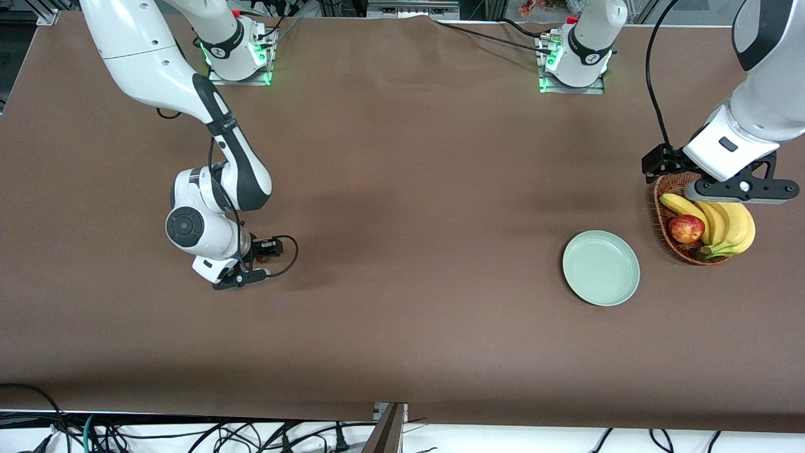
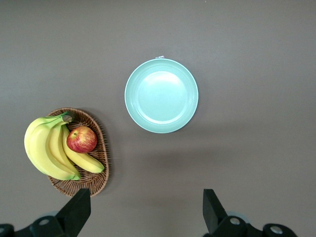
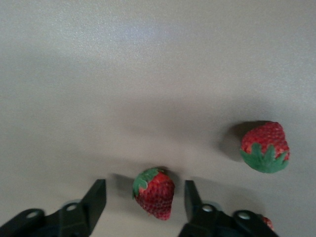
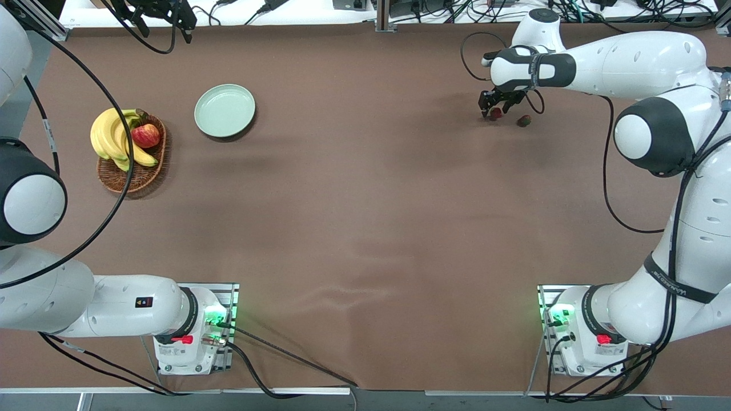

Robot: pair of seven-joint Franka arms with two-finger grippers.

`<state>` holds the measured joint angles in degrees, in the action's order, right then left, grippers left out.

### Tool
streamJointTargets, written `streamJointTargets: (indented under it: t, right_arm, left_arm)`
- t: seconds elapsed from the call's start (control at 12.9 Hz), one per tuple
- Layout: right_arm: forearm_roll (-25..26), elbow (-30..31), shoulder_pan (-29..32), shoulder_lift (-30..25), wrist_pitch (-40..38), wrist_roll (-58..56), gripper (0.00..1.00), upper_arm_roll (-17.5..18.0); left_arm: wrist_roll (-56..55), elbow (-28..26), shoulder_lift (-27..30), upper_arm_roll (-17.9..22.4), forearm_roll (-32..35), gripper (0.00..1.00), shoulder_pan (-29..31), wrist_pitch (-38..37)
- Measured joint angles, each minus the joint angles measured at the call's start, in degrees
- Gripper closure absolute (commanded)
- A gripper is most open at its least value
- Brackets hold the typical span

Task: Collect all strawberries into plate
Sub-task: 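Close the right gripper on one strawberry and lift it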

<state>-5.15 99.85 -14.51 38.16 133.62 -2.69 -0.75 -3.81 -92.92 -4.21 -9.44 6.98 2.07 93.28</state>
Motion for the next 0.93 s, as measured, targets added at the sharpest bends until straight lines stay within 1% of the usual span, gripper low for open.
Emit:
streamJointTargets:
  t: [0.16, 0.23, 0.31, 0.39, 0.7, 0.93]
  right_arm:
    - [0.0, 0.0, 0.0, 0.1, 0.0, 0.0, 0.59, 0.0]
    - [0.0, 0.0, 0.0, 0.2, 0.0, 0.0, 0.67, 0.0]
    - [0.0, 0.0, 0.1, 0.4, 0.1, 0.0, 0.78, 0.0]
    - [0.0, 0.0, 0.1, 0.4, 0.2, 0.0, 0.85, 0.0]
    - [0.0, -1.4, -0.1, 0.3, 0.4, 0.1, 0.85, 0.2]
    - [-0.7, -5.2, -1.1, 0.2, -0.9, 3.0, 0.85, 1.2]
  left_arm:
    - [0.0, 0.0, 0.0, 0.0, 0.0, 0.00, 0.0, 0.0]
    - [0.0, 0.0, 0.0, 0.0, 0.0, 0.00, -0.1, 0.0]
    - [0.0, 0.0, 0.0, 0.0, 0.0, 0.00, -0.1, 0.0]
    - [0.0, 0.0, 0.0, 0.0, 0.0, 0.00, -0.1, 0.0]
    - [0.0, 0.0, 0.0, 0.0, 0.0, 0.00, -0.2, -0.1]
    - [0.0, 0.0, 0.0, 0.0, 0.0, 0.00, -0.2, -0.3]
